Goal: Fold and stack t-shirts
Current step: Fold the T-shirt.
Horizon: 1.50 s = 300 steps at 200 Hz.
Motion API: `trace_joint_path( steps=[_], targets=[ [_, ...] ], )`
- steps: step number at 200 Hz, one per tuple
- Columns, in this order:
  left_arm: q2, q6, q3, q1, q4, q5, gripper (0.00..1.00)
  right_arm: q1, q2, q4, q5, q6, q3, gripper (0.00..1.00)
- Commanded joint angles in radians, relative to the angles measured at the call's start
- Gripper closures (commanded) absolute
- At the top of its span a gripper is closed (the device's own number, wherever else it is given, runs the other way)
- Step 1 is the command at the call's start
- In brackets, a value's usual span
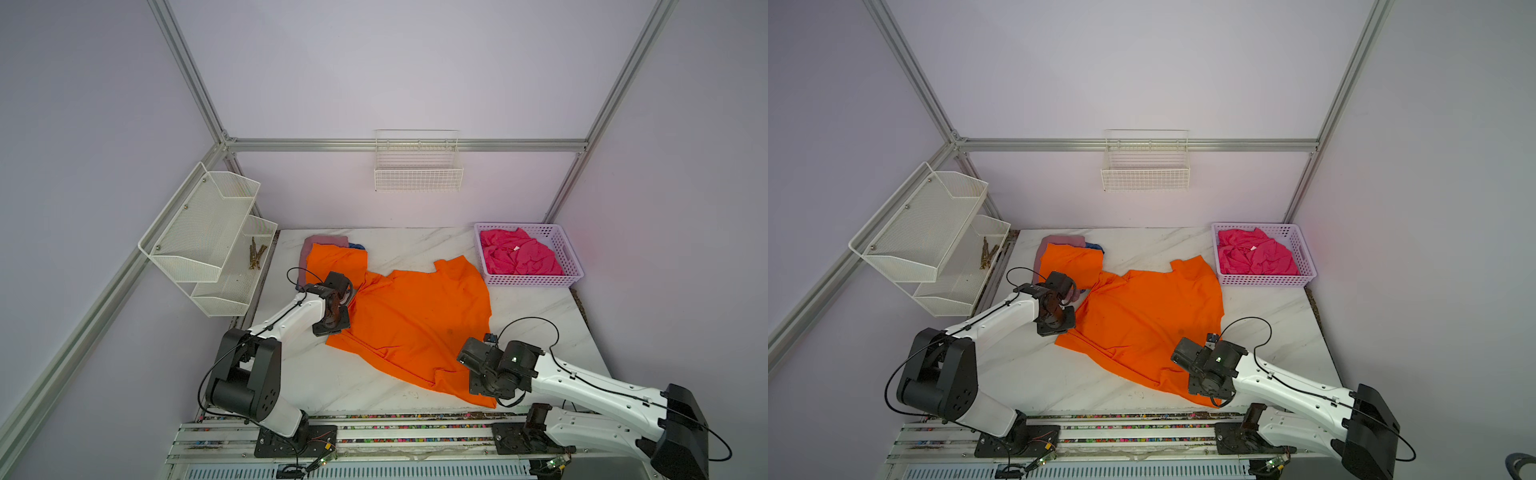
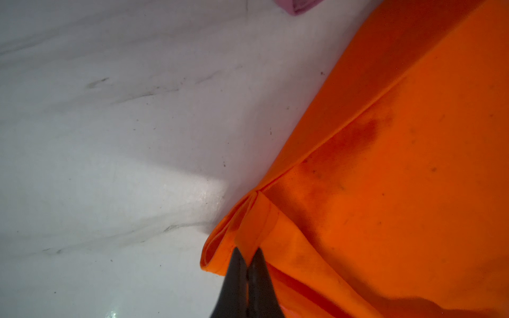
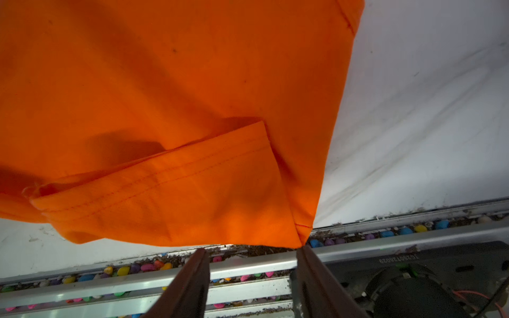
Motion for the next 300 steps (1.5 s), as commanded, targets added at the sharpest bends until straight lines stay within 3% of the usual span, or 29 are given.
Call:
trace_joint_path(
  steps=[1, 117, 194, 300],
  targets=[
    [0.003, 0.021, 0.034, 0.012, 0.021, 0.006, 1.0, 0.013, 0.024, 0.043, 0.012, 0.045, -0.011, 0.44],
    [0.006, 0.028, 0.046, 0.019, 0.039, 0.026, 1.0, 0.039, 0.025, -0.073, -0.013, 0.104, -0.011, 0.44],
    [0.004, 0.034, 0.036, 0.019, 0.052, 0.033, 1.0, 0.067, 0.135, 0.173, 0.003, 0.12, -0.082, 0.46],
    [0.002, 0.034, 0.026, 0.019, 0.055, 0.035, 1.0, 0.111, 0.008, 0.199, 0.014, 0.232, -0.251, 0.47]
  ],
)
